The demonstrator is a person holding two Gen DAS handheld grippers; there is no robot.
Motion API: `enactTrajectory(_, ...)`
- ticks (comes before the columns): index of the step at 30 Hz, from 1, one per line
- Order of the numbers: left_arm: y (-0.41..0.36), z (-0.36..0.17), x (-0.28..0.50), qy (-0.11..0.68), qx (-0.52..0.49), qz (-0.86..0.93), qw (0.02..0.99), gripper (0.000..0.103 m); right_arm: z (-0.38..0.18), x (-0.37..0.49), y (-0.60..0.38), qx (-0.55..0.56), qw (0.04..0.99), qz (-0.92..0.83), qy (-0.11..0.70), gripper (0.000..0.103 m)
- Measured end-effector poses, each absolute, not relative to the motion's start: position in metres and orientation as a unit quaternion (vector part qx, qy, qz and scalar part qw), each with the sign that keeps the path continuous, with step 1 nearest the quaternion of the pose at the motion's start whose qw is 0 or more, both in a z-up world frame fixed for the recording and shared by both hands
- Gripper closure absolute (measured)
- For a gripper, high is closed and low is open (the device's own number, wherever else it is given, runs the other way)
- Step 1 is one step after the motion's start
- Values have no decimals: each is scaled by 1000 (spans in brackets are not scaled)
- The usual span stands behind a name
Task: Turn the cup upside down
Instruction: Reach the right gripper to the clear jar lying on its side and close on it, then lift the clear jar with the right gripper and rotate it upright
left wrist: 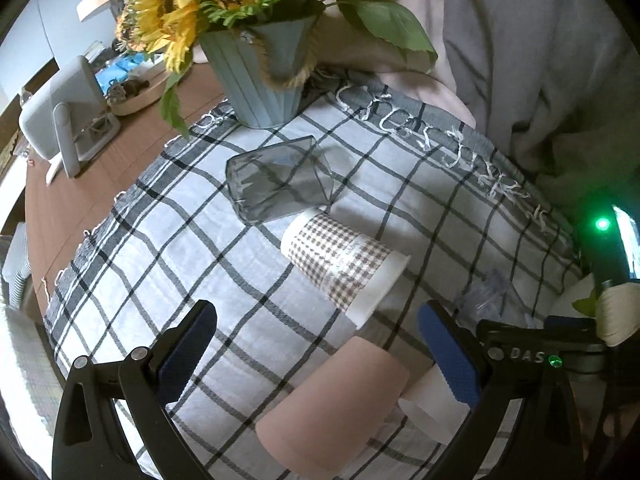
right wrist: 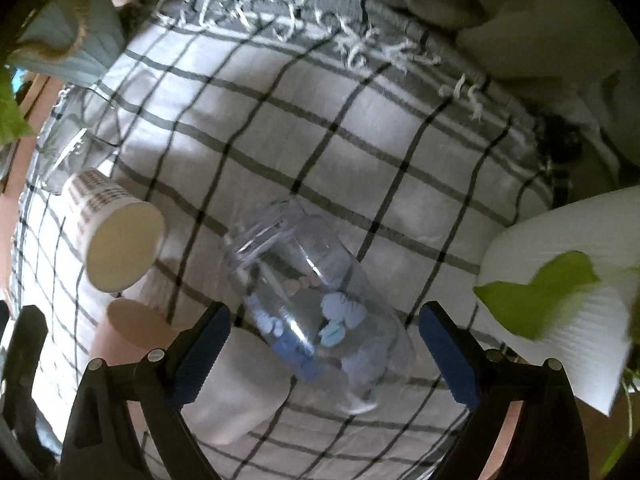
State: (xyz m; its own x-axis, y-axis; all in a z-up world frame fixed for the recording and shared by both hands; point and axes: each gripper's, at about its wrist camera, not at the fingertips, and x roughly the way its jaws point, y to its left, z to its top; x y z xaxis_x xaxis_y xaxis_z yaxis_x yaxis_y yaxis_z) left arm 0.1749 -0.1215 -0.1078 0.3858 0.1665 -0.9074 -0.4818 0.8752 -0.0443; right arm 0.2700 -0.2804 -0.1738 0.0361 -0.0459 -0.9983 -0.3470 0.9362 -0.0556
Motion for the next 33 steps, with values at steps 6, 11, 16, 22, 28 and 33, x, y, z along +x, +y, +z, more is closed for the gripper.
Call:
enactTrajectory(6,-126,-111,183,521,-144,202,817,0,-191,280,-279,-147,694,122,694,13)
enactTrajectory(11,-124,-117,186,527,-150,209,810,0,-206,285,-276,-148,679,130,707,21)
enactTrajectory(16,-122,-121,187,533,-151,209,806,0,-226,290,-277,-131,667,129,722,27)
enactTrajectory(22,-122,-115,182,528,-144,196,813,0,-211,298,-273,-162,673,119,712,29)
enactTrajectory(28,-113,-98,171,511,-149,186,826,0,-172,286,-261,-185,696,102,687,32)
enactTrajectory(33,-104,-80,159,498,-146,164,839,0,-130,266,-257,-188,716,86,667,32)
